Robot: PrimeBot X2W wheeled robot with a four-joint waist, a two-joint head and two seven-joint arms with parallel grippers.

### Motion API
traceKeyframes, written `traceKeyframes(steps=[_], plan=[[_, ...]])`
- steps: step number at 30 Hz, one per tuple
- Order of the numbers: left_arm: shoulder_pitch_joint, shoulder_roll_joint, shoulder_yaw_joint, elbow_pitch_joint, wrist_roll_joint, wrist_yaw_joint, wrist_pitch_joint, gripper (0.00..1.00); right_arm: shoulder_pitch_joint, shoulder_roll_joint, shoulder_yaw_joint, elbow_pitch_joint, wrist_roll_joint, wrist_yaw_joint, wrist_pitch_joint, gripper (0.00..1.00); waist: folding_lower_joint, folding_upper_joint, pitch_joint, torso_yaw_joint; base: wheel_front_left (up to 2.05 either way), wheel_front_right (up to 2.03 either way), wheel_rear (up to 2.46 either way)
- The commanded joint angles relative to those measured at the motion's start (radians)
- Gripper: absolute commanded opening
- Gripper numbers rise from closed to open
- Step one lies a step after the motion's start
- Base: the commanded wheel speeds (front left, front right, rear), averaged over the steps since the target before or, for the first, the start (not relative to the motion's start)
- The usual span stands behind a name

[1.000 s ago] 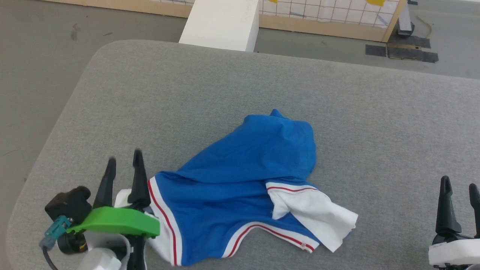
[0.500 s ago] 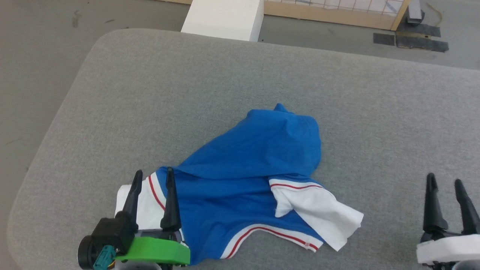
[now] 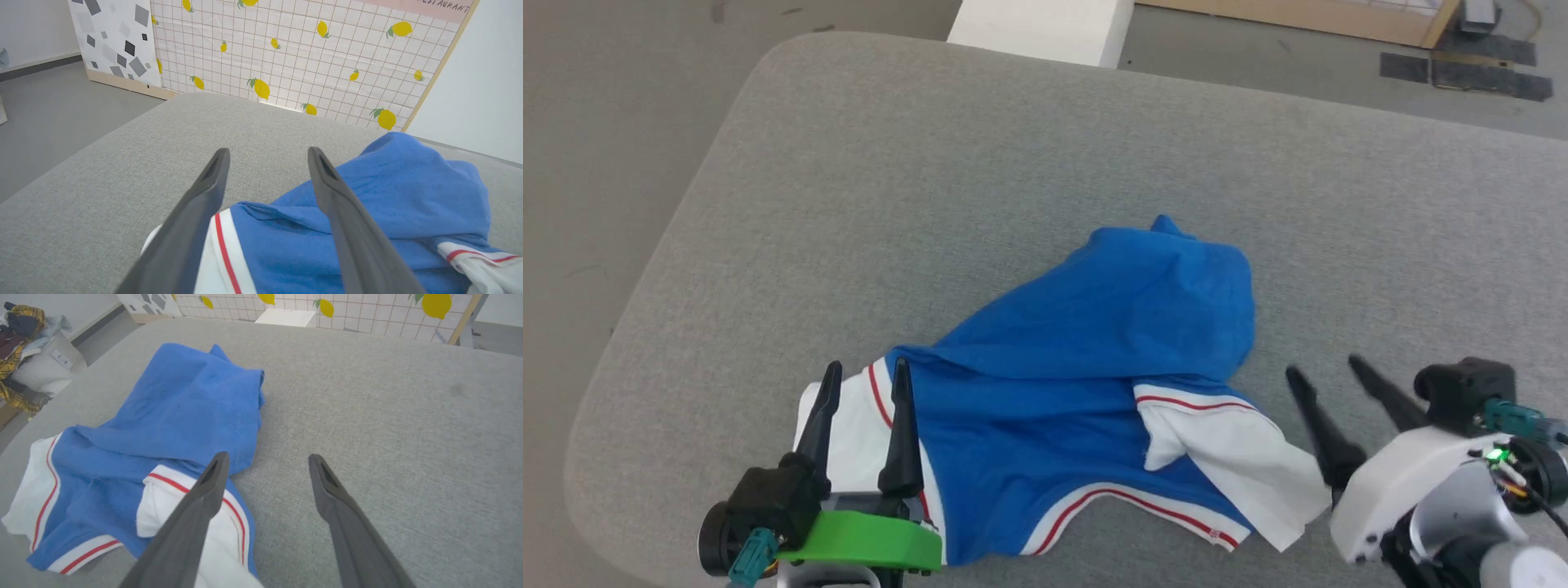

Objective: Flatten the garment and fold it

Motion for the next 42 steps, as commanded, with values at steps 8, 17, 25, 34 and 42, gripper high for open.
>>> traceKeyframes(steps=[8, 17, 25, 34, 42], plan=[[-0.020, -0.006, -0.015, 0.005, -0.027, 0.015, -0.004, 1.00, 0.154, -0.033, 0.041, -0.185, 0.045, -0.001, 0.299, 1.00, 0.0000, 0.0000, 0.031, 0.029, 0.00, 0.00, 0.00], [-0.038, -0.006, -0.030, 0.028, -0.030, 0.014, -0.004, 1.00, 0.135, -0.043, 0.038, -0.110, 0.006, -0.001, 0.231, 0.00, 0.0000, 0.0000, 0.026, 0.034, 0.00, 0.00, 0.00], [-0.028, -0.007, -0.015, 0.043, -0.011, 0.001, -0.004, 1.00, 0.059, -0.009, 0.012, -0.076, 0.035, -0.001, 0.100, 0.00, 0.0000, 0.0000, -0.006, 0.002, 0.00, 0.00, 0.00], [-0.019, -0.007, -0.016, 0.064, -0.004, -0.017, -0.004, 1.00, -0.061, 0.025, -0.259, -0.076, 0.139, -0.001, 0.096, 0.00, 0.0000, 0.0000, -0.041, -0.058, 0.00, 0.00, 0.00], [-0.020, -0.007, -0.021, 0.083, -0.006, -0.028, -0.004, 1.00, 0.002, 0.041, -0.618, 0.044, 0.029, -0.001, 0.125, 0.41, 0.0000, 0.0000, -0.039, -0.067, 0.00, 0.00, 0.00]])
